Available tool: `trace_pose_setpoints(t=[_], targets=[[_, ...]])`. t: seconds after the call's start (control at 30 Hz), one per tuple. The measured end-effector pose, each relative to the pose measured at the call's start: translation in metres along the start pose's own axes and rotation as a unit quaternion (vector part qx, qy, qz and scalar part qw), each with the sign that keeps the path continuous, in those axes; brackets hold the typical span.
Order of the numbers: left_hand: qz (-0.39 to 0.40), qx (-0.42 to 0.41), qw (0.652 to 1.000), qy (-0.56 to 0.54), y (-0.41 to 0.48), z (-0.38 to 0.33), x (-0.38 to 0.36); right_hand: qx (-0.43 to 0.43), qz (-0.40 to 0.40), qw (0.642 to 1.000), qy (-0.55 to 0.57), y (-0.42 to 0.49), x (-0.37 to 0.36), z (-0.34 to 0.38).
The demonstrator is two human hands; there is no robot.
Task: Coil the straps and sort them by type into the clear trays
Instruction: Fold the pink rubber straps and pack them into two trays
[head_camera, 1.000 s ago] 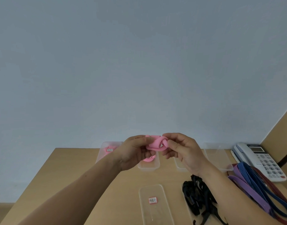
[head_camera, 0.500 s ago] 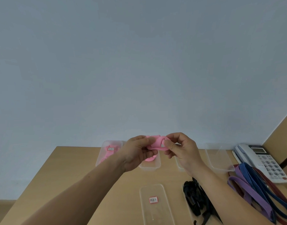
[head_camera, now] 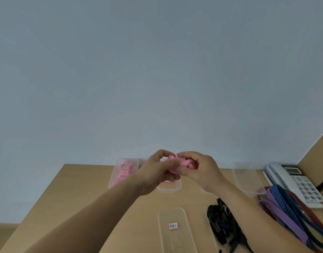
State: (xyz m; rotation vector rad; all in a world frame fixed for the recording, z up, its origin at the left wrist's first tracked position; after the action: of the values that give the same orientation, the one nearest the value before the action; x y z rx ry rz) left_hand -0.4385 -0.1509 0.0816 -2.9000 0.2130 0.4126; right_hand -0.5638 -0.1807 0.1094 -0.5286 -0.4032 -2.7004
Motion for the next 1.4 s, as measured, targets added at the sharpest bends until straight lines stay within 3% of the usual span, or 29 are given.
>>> trace_pose_setpoints(t=[0.4,0.63,0.8,0.97,1.27,1.4], targets=[[-0.01,-0.051,0.998,0.024,0.004,0.0,0.013,-0.043,-0.067,0.996,0.044,0.004,0.011,-0.016],[-0.017,0.031,0.999,-0.028,0.003,0.008,0.022,-0.026,-0.014,1.0,0.005,0.003,-0.005,-0.013],[-0.04,0.044,0.998,-0.035,0.005,0.016,0.034,-0.009,0.006,0.997,-0.082,0.01,-0.026,-0.009],[-0.089,0.067,0.992,-0.062,0.003,0.029,0.066,0.122,0.0,0.943,-0.309,0.007,-0.049,0.014],[-0.058,0.092,0.993,-0.049,0.006,0.045,0.088,0.229,0.027,0.869,-0.437,0.005,-0.096,0.029],[-0.028,0.113,0.993,0.013,0.011,0.059,0.093,0.194,0.017,0.879,-0.436,0.003,-0.098,0.014]])
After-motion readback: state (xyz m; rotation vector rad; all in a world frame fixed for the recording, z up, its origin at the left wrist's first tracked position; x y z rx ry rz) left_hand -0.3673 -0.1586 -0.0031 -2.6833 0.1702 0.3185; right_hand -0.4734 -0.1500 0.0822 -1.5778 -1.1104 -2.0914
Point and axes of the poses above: each hand's wrist, its own y-axis towards the middle knuckle, its own x-axis out of the back of the hand, z = x × y, the point moved 10 cm from there along y, towards the middle knuckle, and after that the axes turned 5 degrees about -y, right-handed, at the moved point
